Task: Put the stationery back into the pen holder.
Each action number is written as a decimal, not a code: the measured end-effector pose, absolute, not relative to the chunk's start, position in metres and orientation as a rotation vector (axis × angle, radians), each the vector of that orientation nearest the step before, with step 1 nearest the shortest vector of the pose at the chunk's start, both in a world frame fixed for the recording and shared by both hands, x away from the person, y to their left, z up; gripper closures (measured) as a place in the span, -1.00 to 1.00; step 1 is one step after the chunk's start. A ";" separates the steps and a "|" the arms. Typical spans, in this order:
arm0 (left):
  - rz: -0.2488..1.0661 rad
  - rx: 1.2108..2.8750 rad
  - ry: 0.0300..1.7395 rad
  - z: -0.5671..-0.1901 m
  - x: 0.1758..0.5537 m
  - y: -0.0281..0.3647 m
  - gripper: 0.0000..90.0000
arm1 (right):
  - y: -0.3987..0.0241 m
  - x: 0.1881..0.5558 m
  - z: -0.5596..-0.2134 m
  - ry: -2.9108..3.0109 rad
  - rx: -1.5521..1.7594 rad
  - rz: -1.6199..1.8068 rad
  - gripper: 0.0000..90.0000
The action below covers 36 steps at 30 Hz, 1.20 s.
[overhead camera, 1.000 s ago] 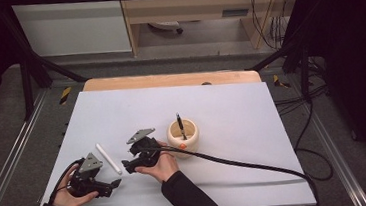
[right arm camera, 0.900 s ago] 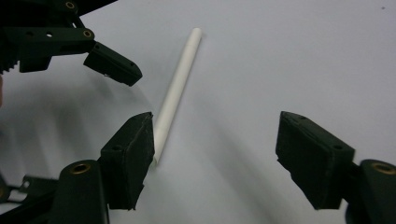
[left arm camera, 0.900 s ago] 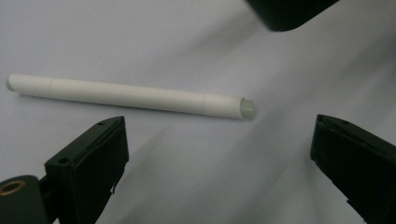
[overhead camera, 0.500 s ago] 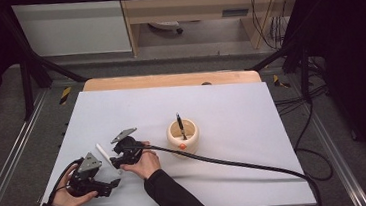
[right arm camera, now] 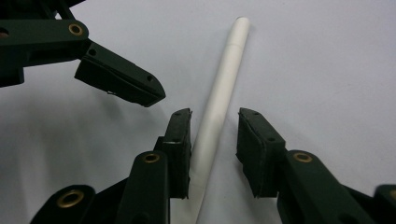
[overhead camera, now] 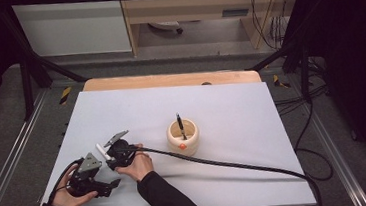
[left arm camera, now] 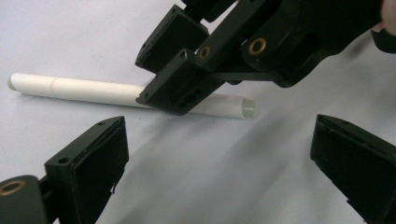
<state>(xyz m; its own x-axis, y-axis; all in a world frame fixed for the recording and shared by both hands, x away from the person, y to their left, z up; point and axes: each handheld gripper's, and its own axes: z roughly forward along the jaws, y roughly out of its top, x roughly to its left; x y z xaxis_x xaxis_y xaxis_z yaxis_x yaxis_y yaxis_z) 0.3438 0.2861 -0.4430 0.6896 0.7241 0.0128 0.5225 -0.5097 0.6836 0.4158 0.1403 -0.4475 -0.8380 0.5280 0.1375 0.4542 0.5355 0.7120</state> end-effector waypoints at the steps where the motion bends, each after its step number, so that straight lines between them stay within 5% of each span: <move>1: 0.392 2.233 0.951 -0.443 0.344 0.286 -0.90 | 0.141 0.416 -0.448 2.670 0.861 1.197 0.52; 15: 0.391 2.234 0.949 -0.443 0.344 0.286 -0.90 | 0.143 0.416 -0.448 2.649 0.888 1.132 0.73; 36: 0.399 2.233 0.946 -0.442 0.344 0.286 -0.90 | 0.136 0.419 -0.436 2.691 0.871 1.132 0.76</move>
